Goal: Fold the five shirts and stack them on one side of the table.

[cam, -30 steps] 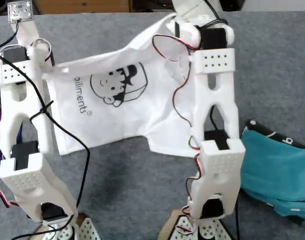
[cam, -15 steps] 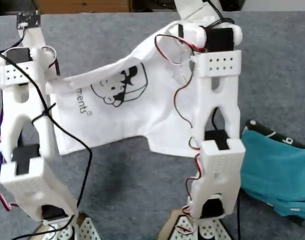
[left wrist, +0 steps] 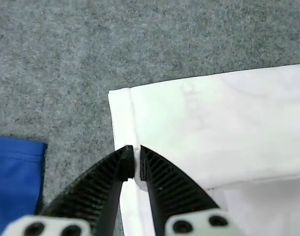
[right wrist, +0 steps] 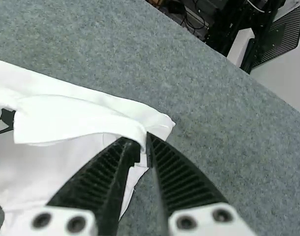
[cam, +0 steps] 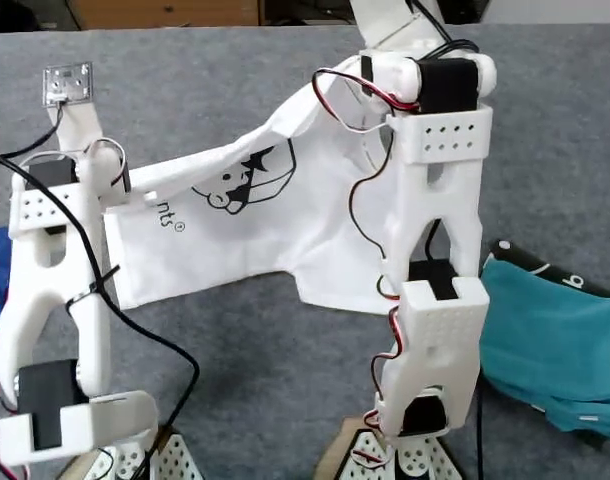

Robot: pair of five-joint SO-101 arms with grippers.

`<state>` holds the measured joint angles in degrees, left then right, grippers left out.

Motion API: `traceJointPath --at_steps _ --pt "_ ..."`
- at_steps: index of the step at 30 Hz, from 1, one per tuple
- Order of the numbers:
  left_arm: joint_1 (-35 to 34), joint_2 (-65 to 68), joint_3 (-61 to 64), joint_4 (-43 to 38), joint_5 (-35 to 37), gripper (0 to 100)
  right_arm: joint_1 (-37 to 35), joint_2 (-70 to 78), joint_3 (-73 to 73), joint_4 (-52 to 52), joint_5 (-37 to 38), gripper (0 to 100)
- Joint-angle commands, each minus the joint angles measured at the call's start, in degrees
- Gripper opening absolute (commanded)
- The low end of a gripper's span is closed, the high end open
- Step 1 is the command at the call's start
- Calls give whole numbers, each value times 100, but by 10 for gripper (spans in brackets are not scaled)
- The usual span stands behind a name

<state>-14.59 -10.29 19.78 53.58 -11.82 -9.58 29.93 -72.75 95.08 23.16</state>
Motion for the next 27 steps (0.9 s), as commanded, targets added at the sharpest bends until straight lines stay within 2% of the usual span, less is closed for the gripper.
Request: traceJointPath --at_steps 1,27 --pt "9 -330 44 -158 26 18 136 -4 -453 237 -123 5" --pt "44 -382 818 -343 26 18 136 -48 -286 730 -105 5"
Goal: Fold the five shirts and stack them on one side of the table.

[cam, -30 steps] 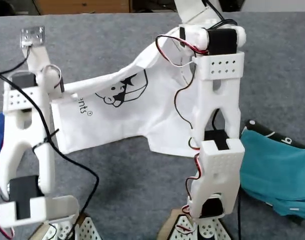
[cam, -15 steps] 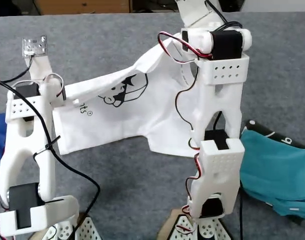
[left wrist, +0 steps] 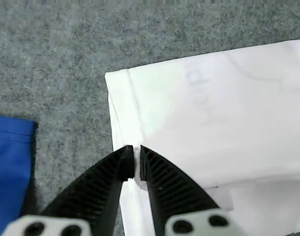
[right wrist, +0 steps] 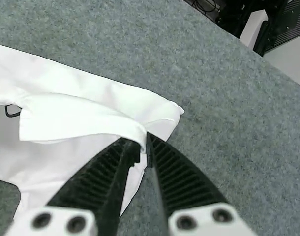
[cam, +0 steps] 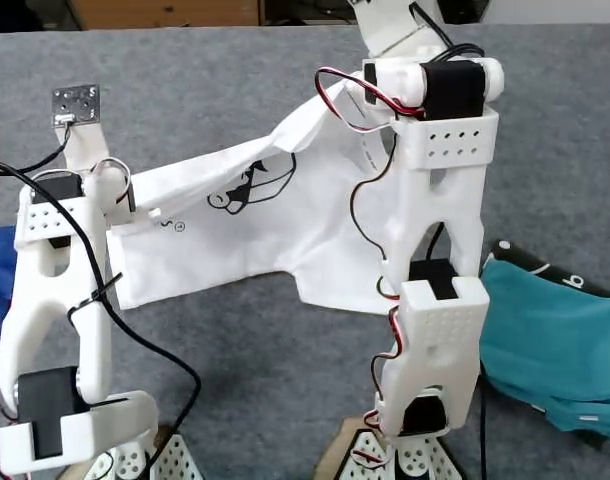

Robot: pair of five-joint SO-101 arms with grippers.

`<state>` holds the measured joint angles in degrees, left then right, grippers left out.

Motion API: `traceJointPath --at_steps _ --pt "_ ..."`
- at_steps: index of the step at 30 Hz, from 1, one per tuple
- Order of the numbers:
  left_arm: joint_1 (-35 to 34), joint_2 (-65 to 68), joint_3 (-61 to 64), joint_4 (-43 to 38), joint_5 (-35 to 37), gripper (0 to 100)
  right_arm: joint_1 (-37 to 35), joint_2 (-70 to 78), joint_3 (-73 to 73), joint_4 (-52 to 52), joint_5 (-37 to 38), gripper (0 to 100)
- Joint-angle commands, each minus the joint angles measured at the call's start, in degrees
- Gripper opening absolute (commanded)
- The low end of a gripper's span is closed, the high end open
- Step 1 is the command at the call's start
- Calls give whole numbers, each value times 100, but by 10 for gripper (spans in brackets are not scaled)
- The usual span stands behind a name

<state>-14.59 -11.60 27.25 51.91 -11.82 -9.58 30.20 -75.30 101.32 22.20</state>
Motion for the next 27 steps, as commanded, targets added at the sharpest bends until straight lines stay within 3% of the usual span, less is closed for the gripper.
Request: traceJointPath --at_steps 1,10,16,27 --pt "44 -251 105 -202 26 18 145 -75 22 105 -9 5" --pt "26 -268 202 -53 0 18 207 -66 435 105 158 5" --pt "62 -1121 659 62 18 18 171 -66 444 105 132 5" --pt "53 -1842 1415 -448 18 18 180 -848 1578 88 114 5"
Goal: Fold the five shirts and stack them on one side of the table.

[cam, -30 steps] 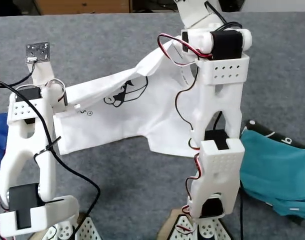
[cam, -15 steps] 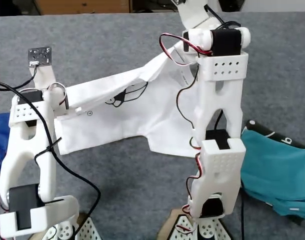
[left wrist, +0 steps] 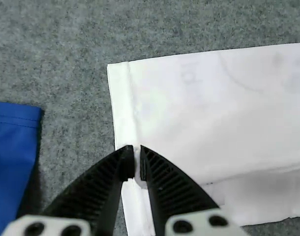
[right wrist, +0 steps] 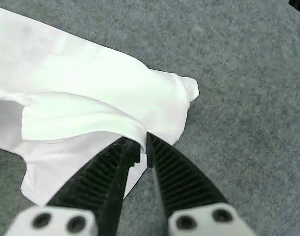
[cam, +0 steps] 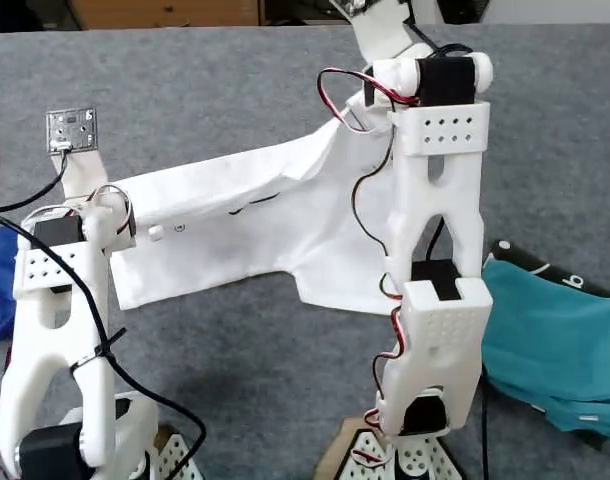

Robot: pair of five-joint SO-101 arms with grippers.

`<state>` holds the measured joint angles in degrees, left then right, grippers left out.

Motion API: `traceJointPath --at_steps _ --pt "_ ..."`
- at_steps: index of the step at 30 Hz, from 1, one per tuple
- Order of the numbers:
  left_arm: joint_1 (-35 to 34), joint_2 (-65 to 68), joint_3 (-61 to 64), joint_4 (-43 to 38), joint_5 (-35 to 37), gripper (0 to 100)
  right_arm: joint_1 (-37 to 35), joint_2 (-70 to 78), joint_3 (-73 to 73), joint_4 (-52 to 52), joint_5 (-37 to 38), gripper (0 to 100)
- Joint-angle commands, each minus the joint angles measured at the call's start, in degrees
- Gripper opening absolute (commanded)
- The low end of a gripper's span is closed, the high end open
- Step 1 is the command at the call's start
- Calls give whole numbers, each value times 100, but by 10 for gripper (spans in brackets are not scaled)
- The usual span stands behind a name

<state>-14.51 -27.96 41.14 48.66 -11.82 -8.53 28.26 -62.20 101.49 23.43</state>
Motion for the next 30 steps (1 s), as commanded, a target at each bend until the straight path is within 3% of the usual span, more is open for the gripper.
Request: traceJointPath --at_steps 1,14,20,30 --pt "44 -215 35 -123 18 18 92 -752 418 62 0 5" --pt "141 -233 404 -79 -9 18 409 -2088 2993 -527 457 5" --pt "308 -224 607 -114 0 18 374 -3407 5930 -1890 774 5" --pt "-53 -207 598 -202 -18 18 523 -5631 10695 -4088 1407 5"
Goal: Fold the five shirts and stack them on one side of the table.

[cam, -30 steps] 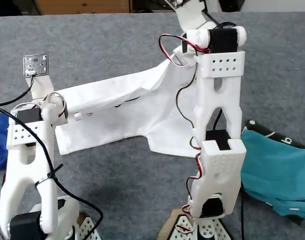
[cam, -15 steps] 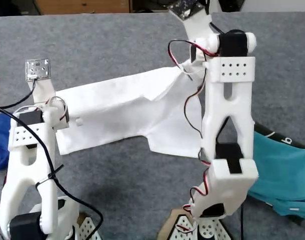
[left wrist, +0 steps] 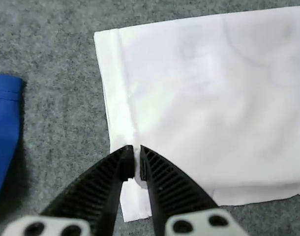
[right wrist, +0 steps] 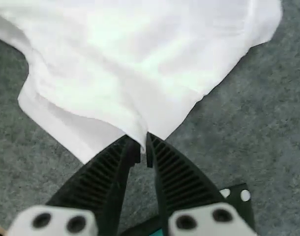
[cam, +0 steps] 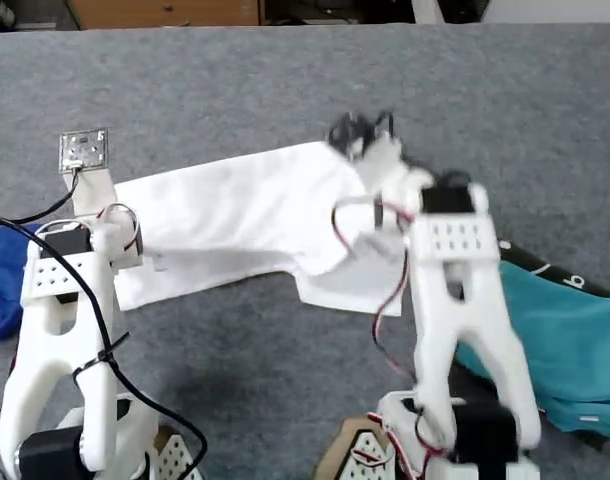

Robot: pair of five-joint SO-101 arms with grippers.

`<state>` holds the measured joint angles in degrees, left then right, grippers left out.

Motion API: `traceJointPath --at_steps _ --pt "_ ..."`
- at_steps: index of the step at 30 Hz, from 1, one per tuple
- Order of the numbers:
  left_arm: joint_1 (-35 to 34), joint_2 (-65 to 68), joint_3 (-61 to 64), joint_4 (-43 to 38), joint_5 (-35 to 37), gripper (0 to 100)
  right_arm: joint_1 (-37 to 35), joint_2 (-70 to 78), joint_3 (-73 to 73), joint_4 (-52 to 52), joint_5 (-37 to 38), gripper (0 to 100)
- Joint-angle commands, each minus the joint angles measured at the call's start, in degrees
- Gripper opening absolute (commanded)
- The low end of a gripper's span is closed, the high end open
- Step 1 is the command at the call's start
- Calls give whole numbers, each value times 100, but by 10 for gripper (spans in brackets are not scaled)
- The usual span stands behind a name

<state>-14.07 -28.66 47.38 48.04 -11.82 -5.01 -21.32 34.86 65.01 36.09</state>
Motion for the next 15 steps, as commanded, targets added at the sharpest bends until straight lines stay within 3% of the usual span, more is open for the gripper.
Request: traceJointPath --at_steps 1,9,15 --pt "-105 -136 -18 -149 -18 18 242 -778 1218 -519 176 5" --pt "53 -127 325 -141 -246 18 971 -1235 1982 -651 721 5" --pt "53 -127 642 -149 -413 18 1086 -1235 2018 -651 853 5"
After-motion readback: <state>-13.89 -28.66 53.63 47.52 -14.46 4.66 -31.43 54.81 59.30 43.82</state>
